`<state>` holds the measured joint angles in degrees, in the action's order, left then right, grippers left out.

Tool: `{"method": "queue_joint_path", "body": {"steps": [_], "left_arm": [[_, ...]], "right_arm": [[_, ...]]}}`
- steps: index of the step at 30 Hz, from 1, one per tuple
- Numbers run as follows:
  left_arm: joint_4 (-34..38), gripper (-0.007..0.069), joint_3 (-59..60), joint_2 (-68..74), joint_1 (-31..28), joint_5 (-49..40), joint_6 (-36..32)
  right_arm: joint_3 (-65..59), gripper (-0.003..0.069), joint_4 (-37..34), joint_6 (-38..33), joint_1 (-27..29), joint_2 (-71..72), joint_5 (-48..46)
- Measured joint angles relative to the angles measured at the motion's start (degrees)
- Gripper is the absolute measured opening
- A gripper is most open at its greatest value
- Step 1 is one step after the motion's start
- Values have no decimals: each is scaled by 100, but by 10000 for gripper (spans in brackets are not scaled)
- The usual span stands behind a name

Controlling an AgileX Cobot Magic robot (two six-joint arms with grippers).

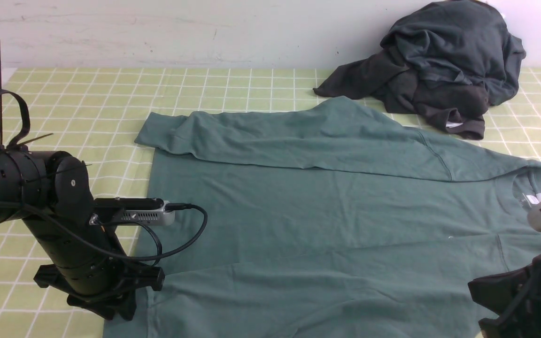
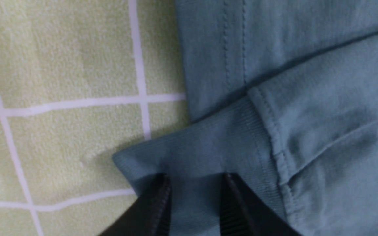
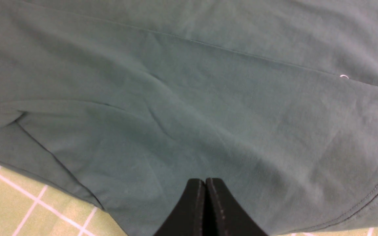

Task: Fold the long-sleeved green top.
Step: Use the left arm to clamp the cuff closest to it

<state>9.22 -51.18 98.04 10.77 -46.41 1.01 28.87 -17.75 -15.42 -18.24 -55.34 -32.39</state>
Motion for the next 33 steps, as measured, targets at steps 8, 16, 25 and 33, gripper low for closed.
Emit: {"method": "queue_joint_path", "body": {"steps": [8,16,25,33], "left_arm": [[23,379,6,-23,-6,112,-7],[20,388,26,-25,-385,246,33],[187,262,26,-25,-414,287,50],[504,17,-149,-190,-414,59,-473]], "right_arm": [[0,-13,0,0,0,0,0],[0,-13,-3,0,0,0,0],[0,-13,-194,0,0,0,0],[0,-13,-287,0,0,0,0]]}}
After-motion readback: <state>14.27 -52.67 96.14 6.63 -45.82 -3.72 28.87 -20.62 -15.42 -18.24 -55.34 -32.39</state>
